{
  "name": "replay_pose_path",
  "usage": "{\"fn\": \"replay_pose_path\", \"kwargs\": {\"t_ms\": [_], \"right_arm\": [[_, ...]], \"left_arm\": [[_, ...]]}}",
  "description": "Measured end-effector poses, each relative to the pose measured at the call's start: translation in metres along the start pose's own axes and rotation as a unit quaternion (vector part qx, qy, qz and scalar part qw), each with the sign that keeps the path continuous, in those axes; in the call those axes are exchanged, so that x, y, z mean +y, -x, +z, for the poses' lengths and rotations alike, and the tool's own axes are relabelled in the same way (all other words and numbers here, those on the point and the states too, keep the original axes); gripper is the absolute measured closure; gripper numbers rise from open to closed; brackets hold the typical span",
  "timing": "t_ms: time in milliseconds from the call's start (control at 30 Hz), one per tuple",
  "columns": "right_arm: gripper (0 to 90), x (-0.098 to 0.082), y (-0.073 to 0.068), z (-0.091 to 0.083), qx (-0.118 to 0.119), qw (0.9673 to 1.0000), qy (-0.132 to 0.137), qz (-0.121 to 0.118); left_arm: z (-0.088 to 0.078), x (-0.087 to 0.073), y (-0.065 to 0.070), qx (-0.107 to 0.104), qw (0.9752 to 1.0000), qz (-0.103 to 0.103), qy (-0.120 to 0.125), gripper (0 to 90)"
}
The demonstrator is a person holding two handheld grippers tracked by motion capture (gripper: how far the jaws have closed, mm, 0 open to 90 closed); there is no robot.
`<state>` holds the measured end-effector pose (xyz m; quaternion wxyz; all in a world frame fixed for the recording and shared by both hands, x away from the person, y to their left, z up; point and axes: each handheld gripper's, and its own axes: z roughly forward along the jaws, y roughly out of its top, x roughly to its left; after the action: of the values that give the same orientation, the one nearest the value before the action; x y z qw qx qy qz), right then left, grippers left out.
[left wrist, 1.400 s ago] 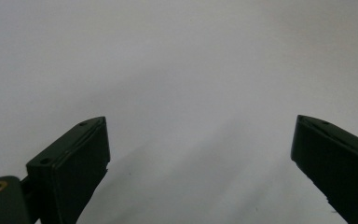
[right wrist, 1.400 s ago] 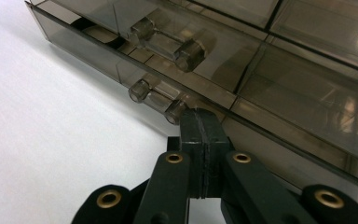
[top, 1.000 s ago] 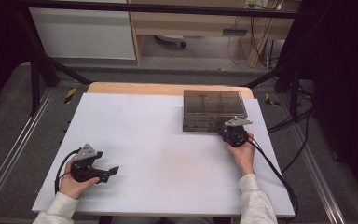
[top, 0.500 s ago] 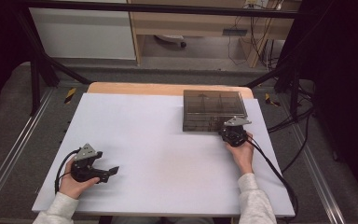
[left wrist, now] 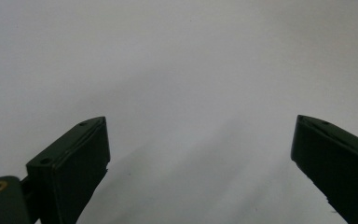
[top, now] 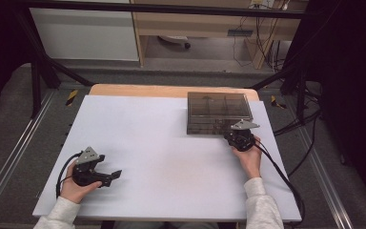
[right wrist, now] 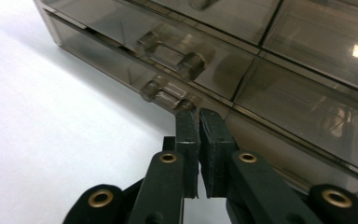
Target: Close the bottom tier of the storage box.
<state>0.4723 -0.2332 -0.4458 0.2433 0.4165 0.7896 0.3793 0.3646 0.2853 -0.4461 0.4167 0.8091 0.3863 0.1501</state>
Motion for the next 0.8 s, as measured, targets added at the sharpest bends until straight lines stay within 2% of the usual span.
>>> {"fn": "replay_pose_path", "kwargs": {"t_ms": [167, 300, 433, 600, 733, 800], "right_arm": [[75.8, 0.001, -0.004, -0.009, 0.012, 0.9998, 0.007, 0.012], [64.2, 0.001, -0.008, -0.015, 0.013, 0.9998, 0.007, 0.014], [50.4, 0.001, -0.011, -0.022, 0.019, 0.9993, 0.015, 0.028], [36.6, 0.001, -0.014, -0.029, 0.027, 0.9990, 0.011, 0.034], [25.7, 0.000, -0.018, -0.033, 0.034, 0.9985, 0.019, 0.037], [22.5, -0.001, -0.020, -0.036, 0.036, 0.9985, 0.017, 0.037]], "left_arm": [[0.000, 0.000, 0.000, 0.000, 1.0000, -0.001, 0.000, 4.2], [0.000, 0.000, 0.000, 0.000, 1.0000, 0.000, 0.000, 4.2], [0.000, 0.000, 0.000, 0.000, 1.0000, -0.001, -0.001, 4.2], [0.000, 0.000, 0.000, 0.000, 1.0000, 0.000, -0.001, 4.2], [0.001, 0.000, 0.001, 0.000, 1.0000, 0.000, -0.002, 4.2], [0.001, 0.000, 0.001, -0.001, 1.0000, 0.001, -0.002, 4.2]]}}
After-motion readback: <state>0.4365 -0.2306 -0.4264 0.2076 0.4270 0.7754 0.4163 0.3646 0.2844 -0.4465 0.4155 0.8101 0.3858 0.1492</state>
